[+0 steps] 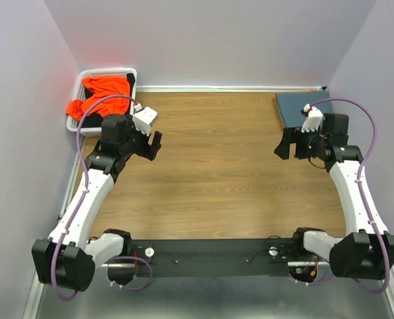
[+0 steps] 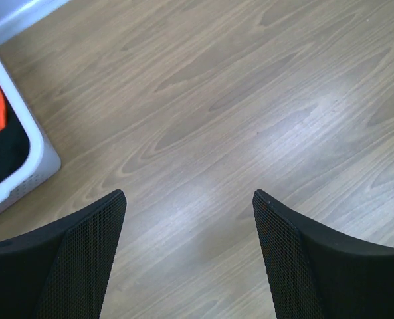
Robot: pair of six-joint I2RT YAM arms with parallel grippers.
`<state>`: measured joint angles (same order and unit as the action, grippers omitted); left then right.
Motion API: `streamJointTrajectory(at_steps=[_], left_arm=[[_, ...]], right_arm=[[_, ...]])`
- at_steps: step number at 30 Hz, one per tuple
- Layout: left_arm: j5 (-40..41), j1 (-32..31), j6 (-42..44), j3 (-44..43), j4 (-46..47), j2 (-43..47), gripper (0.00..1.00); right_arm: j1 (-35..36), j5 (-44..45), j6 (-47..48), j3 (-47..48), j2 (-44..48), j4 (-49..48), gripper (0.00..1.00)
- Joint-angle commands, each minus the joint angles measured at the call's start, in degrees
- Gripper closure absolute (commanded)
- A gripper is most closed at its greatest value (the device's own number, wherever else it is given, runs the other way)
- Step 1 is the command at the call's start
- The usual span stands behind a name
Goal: Fold and stack the t-shirts
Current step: Grab the tshirt from the pile
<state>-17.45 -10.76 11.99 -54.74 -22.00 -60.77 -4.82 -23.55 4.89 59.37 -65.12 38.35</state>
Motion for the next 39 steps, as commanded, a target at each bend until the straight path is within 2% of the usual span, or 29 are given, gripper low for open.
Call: streamJointTrajectory(at_steps=[1, 3, 6, 9, 12, 14, 15, 17, 18, 21, 24, 29, 39], left_arm=[[2.0, 0.5, 0.1, -7.3, -2.6, -4.9, 0.14], [2.8, 0.7, -1.3, -12.2, -4.7, -10.5, 0.14], [2.0, 2.8, -2.6, -25.3, -9.2, -17.9, 0.14], [1.5, 5.3, -4.2, -32.5, -9.9, -23.9, 0.14], [-4.1, 10.3, -4.5, -40.3, -8.3, -29.9, 0.14], [-2.2, 13.0, -3.8, -46.7, -8.9, -33.8, 0.14], [-1.4, 13.9, -2.9, -52.8, -11.8, -38.9, 0.14], [-0.8, 15.9, -1.7, -58.7, -14.4, -44.4, 0.14], [-1.1, 18.6, -1.5, -64.0, -16.2, -49.5, 0.14], [-2.2, 22.4, -0.2, -70.7, -17.4, -57.7, 0.14], [0.5, 25.0, 0.4, -80.1, -17.0, -64.7, 0.14], [4.6, 26.8, 1.0, -83.8, -13.6, -72.1, 0.14], [6.2, 27.9, 0.5, -86.0, -9.5, -84.7, 0.14]], right_arm=[[0.1, -0.7, 1.4, 1.0, -1.6, 1.6, 0.00], [0.1, 0.0, 1.4, 1.5, -2.7, 2.0, 0.00], [0.1, 1.6, 1.0, 3.5, -5.9, 2.6, 0.00], [0.1, 4.9, -0.3, 4.6, -7.5, 2.7, 0.00], [0.1, 5.4, -0.2, 5.2, -8.0, 2.5, 0.00], [0.1, 5.7, -1.2, 5.3, -8.0, 2.0, 0.00], [0.1, 5.7, -1.4, 5.5, -8.2, 1.7, 0.00], [0.1, 6.5, -1.2, 5.8, -8.9, 1.6, 0.00], [0.1, 6.8, -0.9, 5.9, -9.0, 1.4, 0.00], [0.1, 7.4, 0.5, 6.0, -9.8, 0.9, 0.00], [0.1, 6.3, 1.2, 6.0, -11.7, 1.4, 0.00], [0.1, 2.1, 1.8, 5.1, -14.1, 1.4, 0.00], [0.1, 2.8, 2.0, 7.2, -18.2, 2.0, 0.00]])
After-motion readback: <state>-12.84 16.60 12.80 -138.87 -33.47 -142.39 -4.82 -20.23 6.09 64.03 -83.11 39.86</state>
